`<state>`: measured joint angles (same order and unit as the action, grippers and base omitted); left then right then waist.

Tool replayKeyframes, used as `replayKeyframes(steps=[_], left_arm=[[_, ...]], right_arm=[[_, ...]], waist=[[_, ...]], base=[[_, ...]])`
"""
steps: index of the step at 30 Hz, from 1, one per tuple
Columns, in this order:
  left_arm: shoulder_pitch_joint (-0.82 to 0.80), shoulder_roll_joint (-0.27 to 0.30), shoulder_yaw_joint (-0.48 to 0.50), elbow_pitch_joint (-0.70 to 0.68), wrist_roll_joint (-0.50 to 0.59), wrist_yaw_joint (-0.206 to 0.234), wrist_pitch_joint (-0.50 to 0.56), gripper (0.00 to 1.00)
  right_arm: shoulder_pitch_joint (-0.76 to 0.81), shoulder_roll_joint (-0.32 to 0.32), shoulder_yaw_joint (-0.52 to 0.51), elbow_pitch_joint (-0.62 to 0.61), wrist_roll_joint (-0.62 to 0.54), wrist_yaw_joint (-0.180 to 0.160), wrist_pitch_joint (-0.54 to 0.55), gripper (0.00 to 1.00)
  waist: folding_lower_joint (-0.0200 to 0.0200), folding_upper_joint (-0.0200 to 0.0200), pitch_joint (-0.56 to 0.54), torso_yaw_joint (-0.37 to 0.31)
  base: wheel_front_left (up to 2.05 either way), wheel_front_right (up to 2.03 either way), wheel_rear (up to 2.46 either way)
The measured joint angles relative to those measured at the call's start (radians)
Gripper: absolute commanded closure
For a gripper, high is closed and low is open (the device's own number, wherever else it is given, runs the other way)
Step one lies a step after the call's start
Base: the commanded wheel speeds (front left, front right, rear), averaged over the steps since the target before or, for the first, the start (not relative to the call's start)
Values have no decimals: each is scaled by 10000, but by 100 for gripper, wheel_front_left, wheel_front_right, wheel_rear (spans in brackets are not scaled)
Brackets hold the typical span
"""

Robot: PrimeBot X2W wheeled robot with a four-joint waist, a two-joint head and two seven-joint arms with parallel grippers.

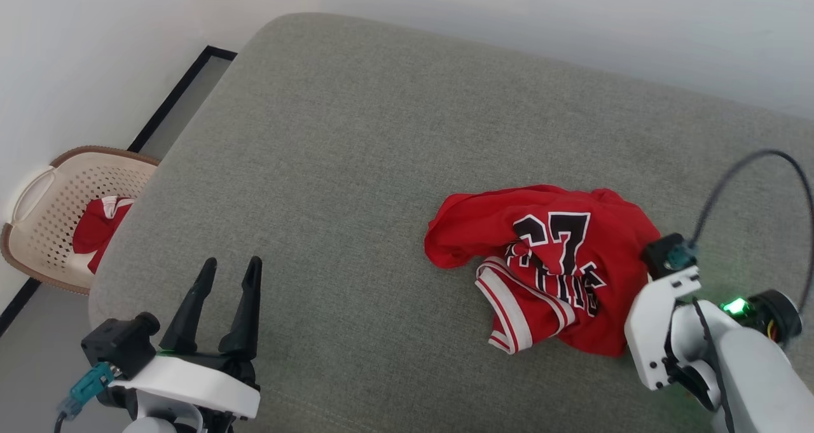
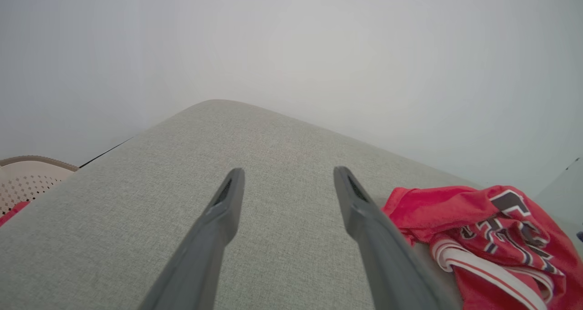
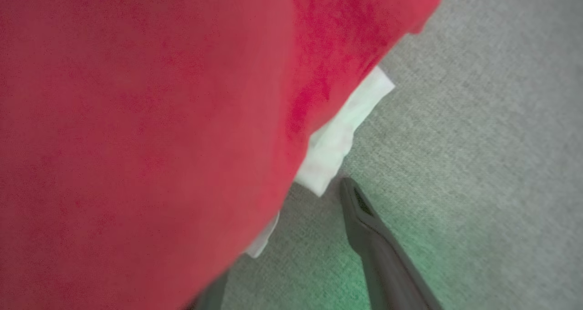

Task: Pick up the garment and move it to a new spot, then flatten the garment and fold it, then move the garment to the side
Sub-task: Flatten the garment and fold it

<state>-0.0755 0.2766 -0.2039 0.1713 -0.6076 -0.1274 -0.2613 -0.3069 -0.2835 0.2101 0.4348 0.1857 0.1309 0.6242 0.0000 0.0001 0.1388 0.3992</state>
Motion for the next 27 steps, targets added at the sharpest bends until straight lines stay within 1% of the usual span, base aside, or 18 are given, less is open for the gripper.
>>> replayKeyframes(steps=[1,5,8,10,12,16,20,24,27], left_arm=[[-17,-8,2,0,-25,0,0,0],[-30,-69,61,-12,-109,0,0,0],[-29,-46,153,-36,-134,0,0,0],[-25,-21,249,-79,-134,0,0,0],[-9,63,349,-117,-104,0,0,0],[37,132,477,-217,-88,0,0,0],[52,167,537,-270,-73,0,0,0],[0,194,462,-261,-69,0,0,0],[-63,213,393,-221,-52,0,0,0]], right_arm=[[-101,-36,107,8,-6,0,157,100],[-361,-13,130,13,320,12,568,100],[-477,-92,86,-288,704,35,903,100],[-500,-322,-10,-685,840,33,1129,100],[-495,-729,-316,-1164,1007,25,1358,100],[-318,-1308,-1158,-2240,1227,25,1751,100],[246,-1760,-2337,-2740,1149,25,2259,100],[881,-1797,-3568,-2729,838,25,2545,100],[1203,-1490,-4107,-2460,686,23,2506,100]], waist=[[0,0,24,8],[0,0,76,-48],[0,-1,84,-202],[0,-1,66,-340],[0,-1,42,-505],[0,0,-2,-862],[0,0,2,-1156],[0,-1,93,-1304],[0,0,162,-1346]], base=[[0,0,0],[0,0,0],[0,0,0],[0,0,0],[0,0,0],[0,0,0],[0,0,0],[0,0,0],[0,0,0]])
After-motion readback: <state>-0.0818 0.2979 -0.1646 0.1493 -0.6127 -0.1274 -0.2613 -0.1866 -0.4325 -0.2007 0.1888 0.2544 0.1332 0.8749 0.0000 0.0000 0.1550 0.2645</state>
